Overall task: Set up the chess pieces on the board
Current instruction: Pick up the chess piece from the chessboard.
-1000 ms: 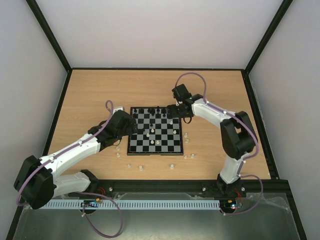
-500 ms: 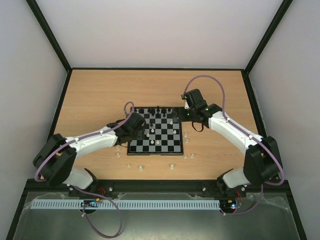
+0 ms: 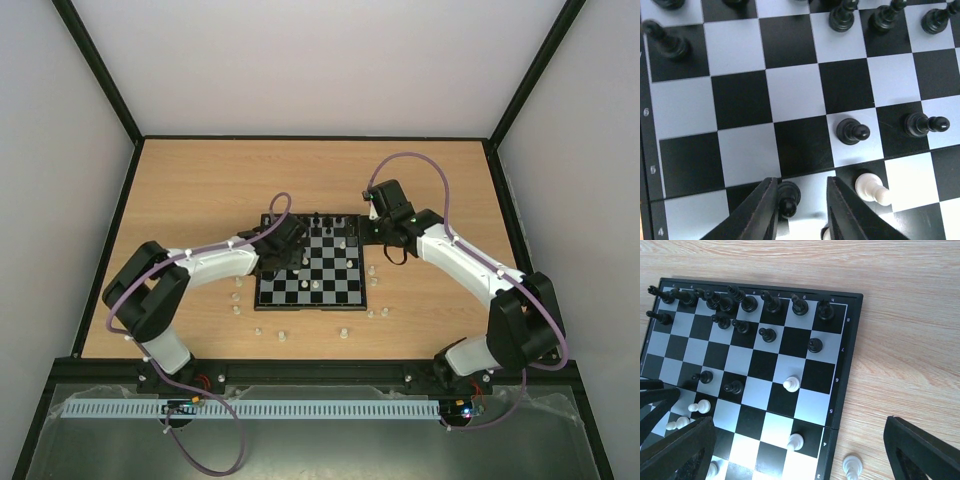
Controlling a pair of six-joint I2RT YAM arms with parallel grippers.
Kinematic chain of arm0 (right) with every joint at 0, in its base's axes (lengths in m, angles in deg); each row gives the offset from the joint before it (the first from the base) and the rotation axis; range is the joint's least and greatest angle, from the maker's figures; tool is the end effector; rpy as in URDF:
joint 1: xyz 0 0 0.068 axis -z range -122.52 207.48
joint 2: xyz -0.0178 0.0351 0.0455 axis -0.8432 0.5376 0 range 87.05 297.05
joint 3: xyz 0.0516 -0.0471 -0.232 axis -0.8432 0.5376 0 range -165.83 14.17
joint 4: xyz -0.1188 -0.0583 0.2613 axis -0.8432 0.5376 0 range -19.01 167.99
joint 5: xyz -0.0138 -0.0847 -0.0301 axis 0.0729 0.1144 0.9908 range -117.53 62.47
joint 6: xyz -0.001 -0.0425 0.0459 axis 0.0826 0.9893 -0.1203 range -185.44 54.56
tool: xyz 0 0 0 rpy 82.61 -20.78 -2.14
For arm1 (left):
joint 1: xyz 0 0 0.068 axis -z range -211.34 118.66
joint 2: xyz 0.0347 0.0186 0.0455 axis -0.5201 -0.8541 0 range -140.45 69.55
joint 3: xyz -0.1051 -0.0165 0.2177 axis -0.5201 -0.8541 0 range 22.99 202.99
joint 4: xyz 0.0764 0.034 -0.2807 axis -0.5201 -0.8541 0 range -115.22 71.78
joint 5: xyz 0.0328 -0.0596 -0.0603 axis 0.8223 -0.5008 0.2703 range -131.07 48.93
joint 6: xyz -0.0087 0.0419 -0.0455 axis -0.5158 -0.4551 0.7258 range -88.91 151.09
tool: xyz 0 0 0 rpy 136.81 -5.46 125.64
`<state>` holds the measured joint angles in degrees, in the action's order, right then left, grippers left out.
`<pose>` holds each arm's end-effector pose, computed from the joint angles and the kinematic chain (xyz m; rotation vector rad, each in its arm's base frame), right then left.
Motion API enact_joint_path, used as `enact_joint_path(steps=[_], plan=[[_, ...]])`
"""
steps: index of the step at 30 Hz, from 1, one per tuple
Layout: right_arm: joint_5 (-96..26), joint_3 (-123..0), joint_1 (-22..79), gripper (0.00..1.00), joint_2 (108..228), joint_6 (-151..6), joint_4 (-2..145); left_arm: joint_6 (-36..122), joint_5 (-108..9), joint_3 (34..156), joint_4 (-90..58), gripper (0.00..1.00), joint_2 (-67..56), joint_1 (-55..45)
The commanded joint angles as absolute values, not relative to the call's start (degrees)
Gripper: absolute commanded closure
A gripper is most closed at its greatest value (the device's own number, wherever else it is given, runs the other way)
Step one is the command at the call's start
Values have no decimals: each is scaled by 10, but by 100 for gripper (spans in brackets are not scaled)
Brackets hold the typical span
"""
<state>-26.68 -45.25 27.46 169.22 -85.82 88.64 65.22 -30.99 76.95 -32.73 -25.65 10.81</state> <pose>0.3128 0.1799 0.2125 -0.1866 2.3079 0.4399 0.2710 -0.2340 0.1066 0.1091 2.5478 -0.3083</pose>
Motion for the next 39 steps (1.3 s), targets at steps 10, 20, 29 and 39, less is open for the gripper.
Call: enact_joint_path(steps=[10, 20, 29, 39], plan=[[-274, -443, 272, 8, 1697, -856, 880, 650, -304, 784, -346, 83, -273, 110], [-275, -439, 272, 8, 1692, -857, 879, 635, -271, 821, -386, 97, -266, 94], [-281, -438, 272, 8, 1697, -857, 874, 607, -267, 881, -411, 96, -283, 21], [-288, -437, 272, 8, 1705, -857, 872, 604, -269, 927, -409, 96, -333, 12]])
